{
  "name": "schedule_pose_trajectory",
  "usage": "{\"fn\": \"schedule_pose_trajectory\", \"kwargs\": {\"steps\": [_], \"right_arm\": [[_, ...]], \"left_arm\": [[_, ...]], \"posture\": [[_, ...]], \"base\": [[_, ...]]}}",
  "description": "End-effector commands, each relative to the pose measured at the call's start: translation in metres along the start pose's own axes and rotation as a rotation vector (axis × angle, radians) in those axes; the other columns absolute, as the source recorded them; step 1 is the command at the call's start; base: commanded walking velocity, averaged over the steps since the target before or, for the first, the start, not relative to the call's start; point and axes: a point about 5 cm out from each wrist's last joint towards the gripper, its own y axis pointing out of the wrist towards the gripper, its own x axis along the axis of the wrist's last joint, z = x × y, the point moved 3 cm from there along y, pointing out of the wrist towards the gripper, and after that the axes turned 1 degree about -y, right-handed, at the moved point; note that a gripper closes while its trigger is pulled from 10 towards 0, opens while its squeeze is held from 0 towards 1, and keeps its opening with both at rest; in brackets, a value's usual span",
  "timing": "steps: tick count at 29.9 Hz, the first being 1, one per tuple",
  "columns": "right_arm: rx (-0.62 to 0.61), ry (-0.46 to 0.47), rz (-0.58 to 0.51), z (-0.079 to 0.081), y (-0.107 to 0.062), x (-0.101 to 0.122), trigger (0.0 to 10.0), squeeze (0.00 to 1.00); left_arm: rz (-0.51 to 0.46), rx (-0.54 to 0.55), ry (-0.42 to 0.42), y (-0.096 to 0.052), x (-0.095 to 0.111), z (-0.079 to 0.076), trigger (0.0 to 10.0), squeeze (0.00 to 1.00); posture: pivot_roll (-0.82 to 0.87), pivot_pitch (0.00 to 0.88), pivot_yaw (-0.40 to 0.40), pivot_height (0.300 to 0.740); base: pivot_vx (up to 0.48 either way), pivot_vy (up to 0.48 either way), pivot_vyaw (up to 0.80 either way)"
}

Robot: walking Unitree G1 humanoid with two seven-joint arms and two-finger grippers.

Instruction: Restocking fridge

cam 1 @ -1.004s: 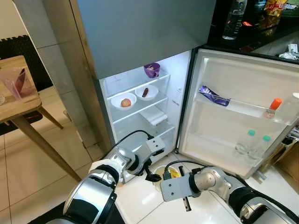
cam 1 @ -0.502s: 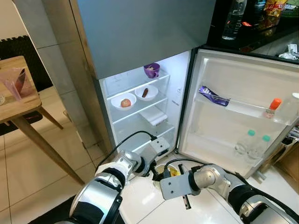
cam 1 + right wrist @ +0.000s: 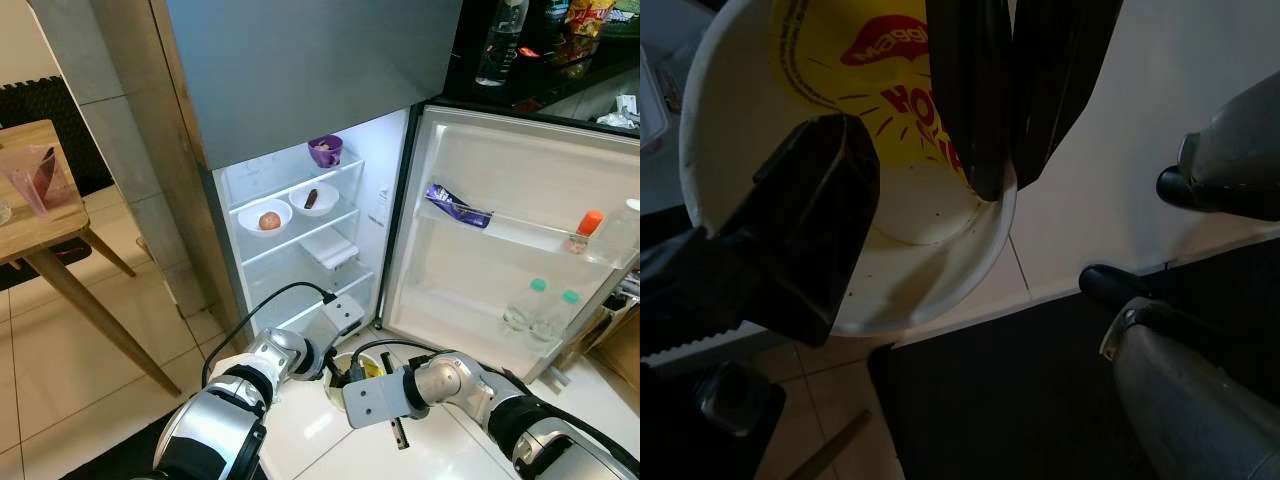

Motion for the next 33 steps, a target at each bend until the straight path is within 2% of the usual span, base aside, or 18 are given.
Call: {"fn": "schedule_pose_trajectory", "kwargs": {"steps": [1, 9, 15, 16, 17, 18, 20, 33], "right_arm": [[-0.014, -0.021, -0.004, -0.006, -0.003, 0.002, 10.0, 0.00], [-0.046, -0.037, 0.020, -0.020, -0.014, -0.002, 10.0, 0.00], [-0.044, -0.049, 0.019, -0.022, -0.016, -0.001, 10.0, 0.00], [-0.043, -0.054, 0.014, -0.023, -0.016, 0.001, 10.0, 0.00], [-0.043, -0.054, 0.014, -0.023, -0.016, 0.001, 10.0, 0.00], [-0.043, -0.055, 0.012, -0.023, -0.016, 0.001, 10.0, 0.00], [-0.041, -0.056, 0.011, -0.022, -0.015, 0.002, 10.0, 0.00], [-0.038, -0.056, 0.018, -0.020, -0.014, 0.001, 10.0, 0.00]], "left_arm": [[-0.002, 0.002, -0.019, 0.003, -0.004, -0.004, 10.0, 0.00], [-0.017, 0.066, -0.030, 0.001, -0.002, 0.004, 10.0, 0.00], [-0.013, 0.075, -0.037, 0.001, -0.004, 0.005, 10.0, 0.00], [-0.019, 0.086, -0.051, 0.002, -0.005, 0.004, 9.4, 0.00], [-0.019, 0.086, -0.051, 0.002, -0.005, 0.004, 9.4, 0.00], [-0.021, 0.090, -0.056, 0.002, -0.005, 0.004, 4.0, 0.00], [-0.029, 0.100, -0.062, 0.002, -0.004, 0.005, 0.0, 0.00], [-0.058, 0.132, -0.068, 0.000, 0.004, 0.009, 0.0, 0.00]], "posture": [[-0.09, 0.000, -0.011, 0.740], [-0.09, 0.000, -0.010, 0.740], [-0.10, 0.000, -0.011, 0.740], [-0.10, 0.000, -0.011, 0.740], [-0.10, 0.000, -0.011, 0.740], [-0.10, 0.000, -0.011, 0.740], [-0.10, 0.000, -0.011, 0.740], [-0.10, 0.000, -0.007, 0.740]], "base": [[0.000, 0.000, 0.00], [0.000, 0.000, 0.00], [0.000, 0.000, 0.00], [0.000, 0.000, 0.00], [0.000, 0.000, 0.00], [0.000, 0.000, 0.00], [0.000, 0.000, 0.00], [0.000, 0.000, 0.00]]}}
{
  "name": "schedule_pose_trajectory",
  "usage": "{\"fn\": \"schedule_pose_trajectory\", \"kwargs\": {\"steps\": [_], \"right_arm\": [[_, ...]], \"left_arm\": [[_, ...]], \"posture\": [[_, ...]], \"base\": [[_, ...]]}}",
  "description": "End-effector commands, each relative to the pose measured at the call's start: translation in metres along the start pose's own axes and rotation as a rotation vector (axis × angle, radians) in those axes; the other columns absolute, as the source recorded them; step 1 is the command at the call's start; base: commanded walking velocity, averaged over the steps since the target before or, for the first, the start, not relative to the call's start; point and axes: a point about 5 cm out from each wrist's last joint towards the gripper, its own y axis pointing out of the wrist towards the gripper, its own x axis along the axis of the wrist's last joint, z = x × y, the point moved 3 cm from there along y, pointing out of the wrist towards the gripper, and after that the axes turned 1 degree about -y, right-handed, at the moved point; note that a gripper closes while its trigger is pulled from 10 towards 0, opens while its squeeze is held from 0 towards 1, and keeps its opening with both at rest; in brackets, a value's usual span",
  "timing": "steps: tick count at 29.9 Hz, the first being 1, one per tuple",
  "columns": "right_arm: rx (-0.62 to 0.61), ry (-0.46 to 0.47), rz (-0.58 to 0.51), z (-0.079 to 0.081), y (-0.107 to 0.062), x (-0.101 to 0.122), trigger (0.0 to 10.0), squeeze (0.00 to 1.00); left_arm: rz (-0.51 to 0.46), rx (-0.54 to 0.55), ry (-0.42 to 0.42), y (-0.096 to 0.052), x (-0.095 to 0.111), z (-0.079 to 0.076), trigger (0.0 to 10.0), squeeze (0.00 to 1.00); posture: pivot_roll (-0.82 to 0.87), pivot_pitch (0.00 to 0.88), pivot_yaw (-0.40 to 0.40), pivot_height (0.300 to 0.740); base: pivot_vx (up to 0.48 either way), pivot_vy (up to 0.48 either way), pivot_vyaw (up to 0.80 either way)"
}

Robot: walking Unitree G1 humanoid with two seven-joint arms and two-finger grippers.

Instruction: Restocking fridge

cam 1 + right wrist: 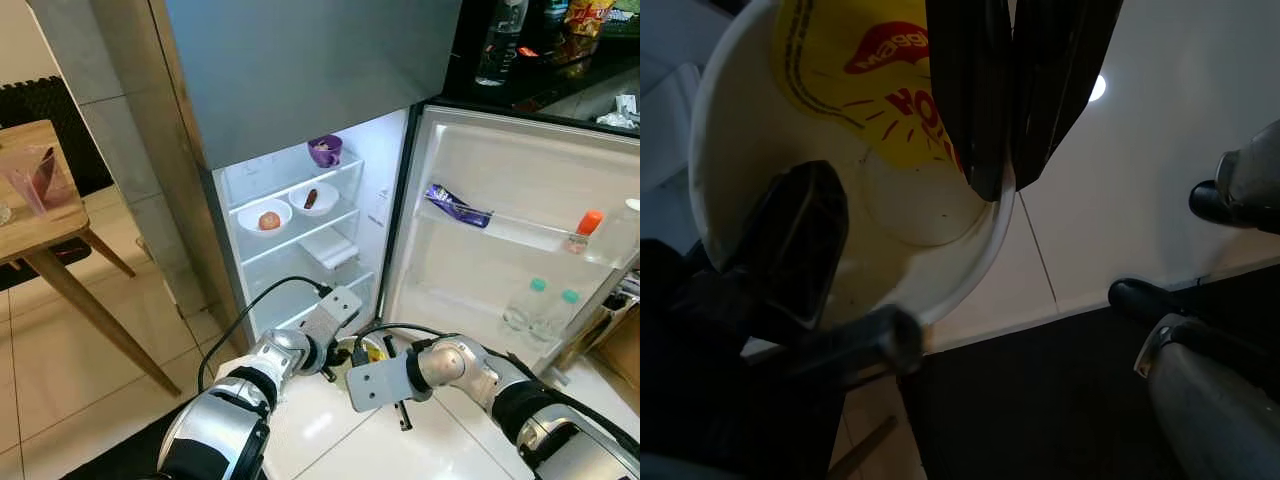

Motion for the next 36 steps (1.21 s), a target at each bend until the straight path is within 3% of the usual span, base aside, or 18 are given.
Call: {"fn": "schedule_pose_trajectory", "kwargs": {"steps": [1, 19, 20, 22, 36], "right_arm": [[-0.001, -0.009, 0.003, -0.001, -0.001, 0.000, 10.0, 0.00], [-0.095, -0.088, 0.051, -0.008, 0.002, -0.001, 10.0, 0.00], [-0.098, -0.084, 0.054, -0.009, 0.002, -0.001, 10.0, 0.95], [-0.108, -0.077, 0.059, -0.010, 0.002, -0.002, 10.0, 1.00], [-0.172, -0.070, 0.026, -0.022, -0.012, -0.003, 10.0, 1.00]], "left_arm": [[0.007, 0.014, -0.008, 0.000, -0.002, 0.002, 0.0, 0.00], [0.013, 0.016, -0.010, 0.000, -0.003, 0.002, 0.0, 0.00], [0.013, 0.016, -0.011, 0.000, -0.003, 0.002, 0.0, 0.00], [0.012, 0.016, -0.012, 0.000, -0.003, 0.001, 0.0, 0.00], [0.020, 0.031, -0.006, 0.000, -0.006, 0.003, 0.0, 0.00]], "posture": [[-0.10, 0.000, -0.007, 0.740], [-0.10, 0.000, -0.007, 0.740], [-0.10, 0.000, -0.007, 0.740], [-0.10, 0.000, -0.007, 0.740], [-0.10, 0.000, -0.006, 0.740]], "base": [[0.000, 0.000, 0.00], [0.000, 0.000, 0.00], [0.000, 0.000, 0.00], [0.000, 0.000, 0.00], [0.000, 0.000, 0.00]]}}
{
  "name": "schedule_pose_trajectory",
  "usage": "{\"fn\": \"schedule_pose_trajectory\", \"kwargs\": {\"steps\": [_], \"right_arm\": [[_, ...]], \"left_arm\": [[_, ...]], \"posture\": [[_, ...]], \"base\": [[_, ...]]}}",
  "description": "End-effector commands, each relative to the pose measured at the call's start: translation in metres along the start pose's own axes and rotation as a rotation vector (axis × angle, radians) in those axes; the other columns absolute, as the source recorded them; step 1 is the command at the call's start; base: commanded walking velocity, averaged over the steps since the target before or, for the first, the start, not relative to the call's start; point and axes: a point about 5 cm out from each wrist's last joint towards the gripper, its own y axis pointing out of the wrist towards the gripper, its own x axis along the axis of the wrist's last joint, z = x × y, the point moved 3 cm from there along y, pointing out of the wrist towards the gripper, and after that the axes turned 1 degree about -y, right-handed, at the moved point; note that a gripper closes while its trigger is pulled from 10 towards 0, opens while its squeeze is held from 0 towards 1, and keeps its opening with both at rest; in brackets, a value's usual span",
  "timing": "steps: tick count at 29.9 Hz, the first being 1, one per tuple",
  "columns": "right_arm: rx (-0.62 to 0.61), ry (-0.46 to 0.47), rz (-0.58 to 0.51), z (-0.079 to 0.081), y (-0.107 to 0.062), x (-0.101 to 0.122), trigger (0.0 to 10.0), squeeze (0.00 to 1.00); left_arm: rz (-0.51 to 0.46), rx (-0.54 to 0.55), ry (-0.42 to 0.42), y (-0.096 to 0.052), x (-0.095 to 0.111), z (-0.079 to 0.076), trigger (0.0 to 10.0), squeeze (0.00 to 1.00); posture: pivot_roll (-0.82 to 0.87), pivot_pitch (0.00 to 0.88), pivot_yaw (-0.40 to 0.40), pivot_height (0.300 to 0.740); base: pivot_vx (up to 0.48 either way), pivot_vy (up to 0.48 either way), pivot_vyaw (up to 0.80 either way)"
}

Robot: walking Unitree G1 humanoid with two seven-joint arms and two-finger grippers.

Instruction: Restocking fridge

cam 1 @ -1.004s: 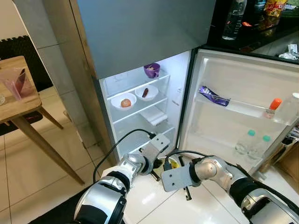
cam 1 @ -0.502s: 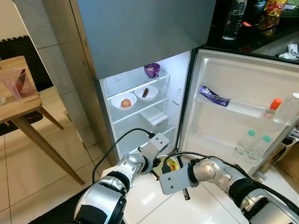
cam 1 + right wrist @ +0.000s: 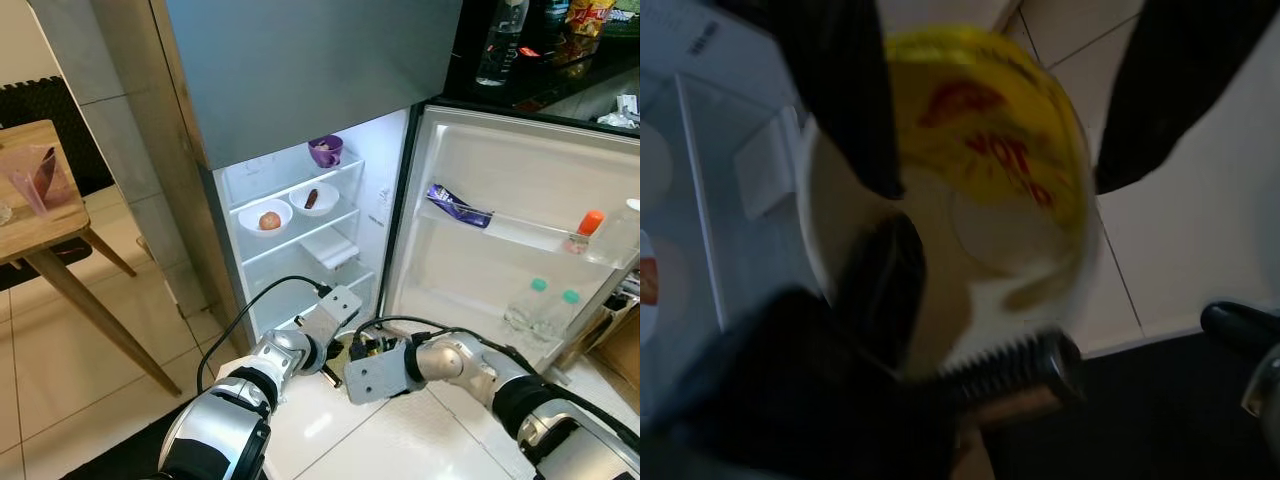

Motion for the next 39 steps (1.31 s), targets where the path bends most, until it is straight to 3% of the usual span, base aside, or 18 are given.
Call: {"fn": "schedule_pose_trajectory", "kwargs": {"steps": [1, 3, 4, 5, 6, 7, 9, 10, 11, 19, 20, 21, 22, 23, 26, 34, 36, 39], "right_arm": [[-0.008, 0.024, -0.029, -0.005, -0.007, 0.000, 10.0, 1.00], [-0.001, 0.035, -0.031, -0.004, -0.010, -0.001, 10.0, 1.00], [0.011, 0.061, -0.039, -0.004, -0.016, -0.004, 10.0, 0.83], [0.011, 0.061, -0.039, -0.004, -0.016, -0.004, 10.0, 0.83], [0.015, 0.075, -0.039, -0.003, -0.020, -0.006, 10.0, 0.56], [0.014, 0.089, -0.038, -0.003, -0.023, -0.008, 10.0, 0.44], [0.012, 0.096, -0.036, -0.003, -0.025, -0.010, 10.0, 0.44], [0.000, 0.120, -0.028, -0.004, -0.030, -0.015, 10.0, 0.12], [-0.004, 0.138, -0.016, -0.004, -0.034, -0.019, 10.0, 0.00], [-0.149, 0.332, 0.081, -0.002, -0.052, -0.055, 10.0, 0.00], [-0.201, 0.410, 0.131, 0.005, -0.057, -0.069, 10.0, 0.00], [-0.201, 0.410, 0.131, 0.005, -0.057, -0.069, 10.0, 0.00], [-0.261, 0.517, 0.200, 0.017, -0.062, -0.086, 10.0, 0.00], [-0.261, 0.517, 0.200, 0.017, -0.062, -0.086, 10.0, 0.00], [-0.411, 0.839, 0.376, 0.063, -0.077, -0.123, 10.0, 0.00], [-0.520, 1.122, 0.519, 0.123, -0.086, -0.139, 10.0, 0.00], [-0.570, 1.281, 0.587, 0.158, -0.088, -0.140, 10.0, 0.00], [-0.615, 1.392, 0.640, 0.179, -0.089, -0.140, 10.0, 0.00]], "left_arm": [[0.022, 0.016, -0.006, -0.001, -0.007, 0.002, 0.0, 0.00], [0.025, 0.021, -0.007, -0.001, -0.008, 0.003, 0.0, 0.00], [0.030, 0.041, -0.021, -0.002, -0.012, 0.006, 0.0, 0.00], [0.030, 0.041, -0.021, -0.002, -0.012, 0.006, 0.0, 0.00], [0.035, 0.052, -0.034, -0.003, -0.015, 0.008, 0.0, 0.00], [0.038, 0.061, -0.046, -0.004, -0.018, 0.010, 0.0, 0.00], [0.040, 0.065, -0.053, -0.005, -0.019, 0.011, 0.0, 0.00], [0.043, 0.080, -0.073, -0.006, -0.023, 0.014, 0.0, 0.00], [0.045, 0.092, -0.085, -0.007, -0.025, 0.016, 0.0, 0.00], [0.052, 0.183, -0.179, -0.016, -0.043, 0.031, 0.0, 0.00], [0.058, 0.210, -0.213, -0.019, -0.051, 0.034, 3.3, 0.00], [0.058, 0.210, -0.213, -0.019, -0.051, 0.034, 3.3, 0.00], [0.067, 0.237, -0.254, -0.021, -0.062, 0.036, 10.0, 0.00], [0.067, 0.237, -0.254, -0.021, -0.062, 0.036, 10.0, 0.00], [0.095, 0.297, -0.368, -0.029, -0.092, 0.038, 10.0, 0.00], [0.069, 0.367, -0.561, -0.036, -0.120, 0.035, 10.0, 0.00], [0.053, 0.434, -0.696, -0.042, -0.139, 0.035, 10.0, 0.00], [0.048, 0.474, -0.785, -0.046, -0.152, 0.033, 10.0, 0.00]], "posture": [[-0.10, 0.000, -0.006, 0.740], [-0.10, 0.000, -0.005, 0.740], [-0.10, 0.000, -0.005, 0.740], [-0.10, 0.000, -0.005, 0.740], [-0.10, 0.000, -0.004, 0.740], [-0.10, 0.000, -0.004, 0.740], [-0.10, 0.000, -0.004, 0.740], [-0.10, 0.000, -0.003, 0.740], [-0.10, 0.000, -0.003, 0.740], [-0.10, 0.000, -0.002, 0.740], [-0.10, 0.000, -0.002, 0.740], [-0.10, 0.000, -0.002, 0.740], [-0.10, 0.000, -0.003, 0.740], [-0.10, 0.000, -0.003, 0.740], [-0.10, 0.000, -0.002, 0.740], [-0.10, 0.000, 0.003, 0.740], [-0.10, 0.000, 0.004, 0.740], [-0.10, 0.000, 0.003, 0.740]], "base": [[0.000, 0.000, 0.00], [0.000, 0.000, 0.00], [0.000, 0.000, 0.00], [0.000, 0.000, 0.00], [0.000, 0.000, 0.00], [0.000, 0.000, 0.00], [0.000, 0.000, 0.00], [0.000, 0.000, 0.00], [0.000, 0.000, 0.00], [0.000, 0.000, 0.00], [0.000, 0.000, 0.00], [0.000, 0.000, 0.00], [0.000, 0.000, 0.00], [0.000, 0.000, 0.00], [0.000, 0.000, 0.00], [0.000, 0.000, 0.00], [0.000, 0.000, 0.00], [0.000, 0.000, 0.00]]}}
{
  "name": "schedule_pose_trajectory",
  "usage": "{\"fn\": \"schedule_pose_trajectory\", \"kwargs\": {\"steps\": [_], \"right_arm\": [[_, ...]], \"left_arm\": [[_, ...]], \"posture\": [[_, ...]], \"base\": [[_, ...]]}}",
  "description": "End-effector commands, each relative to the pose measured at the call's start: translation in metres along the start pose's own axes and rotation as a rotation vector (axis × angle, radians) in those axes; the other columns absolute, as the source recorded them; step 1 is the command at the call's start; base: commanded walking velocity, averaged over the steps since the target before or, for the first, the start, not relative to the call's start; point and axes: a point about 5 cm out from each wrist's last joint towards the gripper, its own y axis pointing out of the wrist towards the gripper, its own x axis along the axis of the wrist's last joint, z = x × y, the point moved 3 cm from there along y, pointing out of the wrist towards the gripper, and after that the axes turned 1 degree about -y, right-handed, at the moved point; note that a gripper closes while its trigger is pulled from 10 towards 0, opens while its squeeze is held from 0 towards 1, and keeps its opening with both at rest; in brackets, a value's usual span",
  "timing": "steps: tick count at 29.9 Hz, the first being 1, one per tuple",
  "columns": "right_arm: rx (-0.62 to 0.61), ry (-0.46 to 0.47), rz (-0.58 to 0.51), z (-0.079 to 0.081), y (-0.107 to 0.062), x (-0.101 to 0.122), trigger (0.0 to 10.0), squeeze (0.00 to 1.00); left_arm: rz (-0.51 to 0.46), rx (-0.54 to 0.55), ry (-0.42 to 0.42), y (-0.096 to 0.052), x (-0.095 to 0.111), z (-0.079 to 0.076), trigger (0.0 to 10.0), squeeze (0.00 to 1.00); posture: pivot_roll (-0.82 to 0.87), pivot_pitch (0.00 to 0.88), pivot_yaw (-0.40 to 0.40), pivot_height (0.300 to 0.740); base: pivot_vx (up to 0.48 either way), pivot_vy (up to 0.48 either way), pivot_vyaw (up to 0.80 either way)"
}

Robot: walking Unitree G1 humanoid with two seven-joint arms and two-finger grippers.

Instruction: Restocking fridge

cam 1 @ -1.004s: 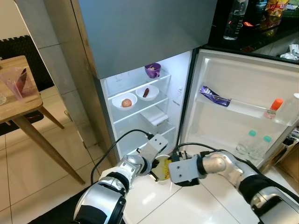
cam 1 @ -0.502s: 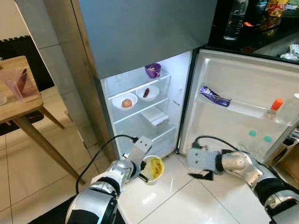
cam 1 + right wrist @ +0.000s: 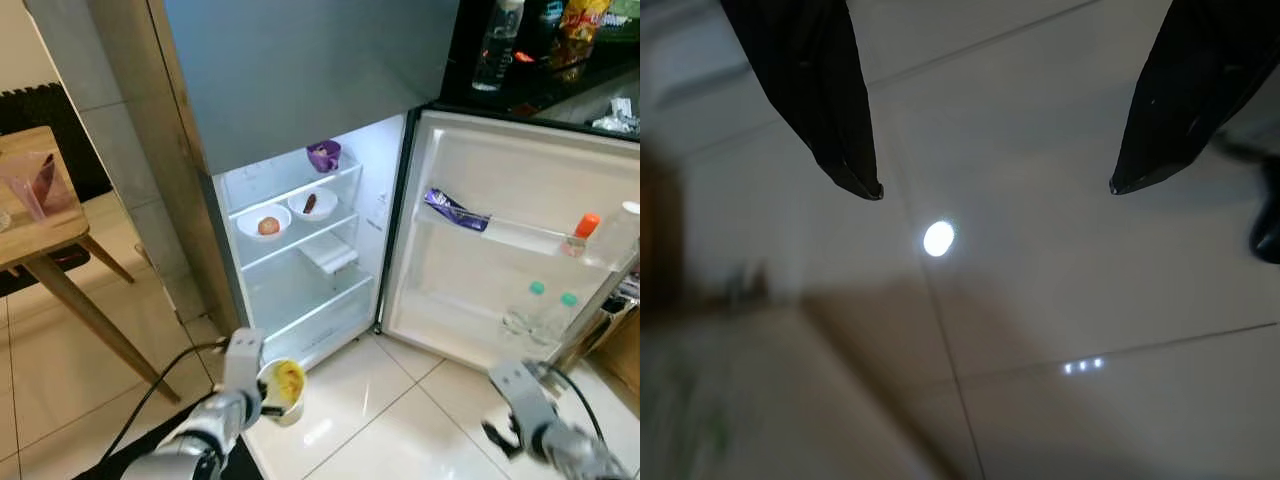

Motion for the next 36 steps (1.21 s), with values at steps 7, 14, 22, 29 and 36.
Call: {"fn": "schedule_pose_trajectory", "kwargs": {"steps": [7, 14, 22, 29, 36], "right_arm": [[-0.055, 0.259, 0.195, 0.020, -0.014, -0.069, 10.0, 0.00], [-0.090, 0.313, 0.272, 0.025, -0.023, -0.095, 10.0, 0.00], [-0.124, 0.317, 0.255, 0.015, -0.023, -0.091, 10.0, 0.00], [-0.118, 0.267, 0.216, 0.009, -0.018, -0.077, 10.0, 0.00], [-0.066, 0.215, 0.219, 0.029, -0.013, -0.073, 10.0, 0.00]], "left_arm": [[0.084, 0.114, -0.083, -0.012, -0.050, 0.033, 10.0, 0.00], [0.196, 0.198, -0.064, -0.028, -0.094, 0.053, 10.0, 0.00], [0.213, 0.242, -0.060, -0.036, -0.106, 0.067, 10.0, 0.00], [0.188, 0.264, -0.013, -0.039, -0.095, 0.080, 10.0, 0.00], [0.177, 0.237, -0.040, -0.033, -0.098, 0.064, 10.0, 0.00]], "posture": [[-0.10, 0.000, 0.002, 0.740], [-0.11, 0.000, -0.001, 0.740], [-0.12, 0.000, -0.004, 0.740], [-0.14, 0.010, -0.020, 0.740], [-0.13, 0.039, -0.022, 0.740]], "base": [[0.000, 0.000, 0.00], [0.000, 0.000, 0.00], [0.000, 0.000, -0.49], [0.000, 0.000, -0.79], [0.000, 0.000, -0.79]]}}
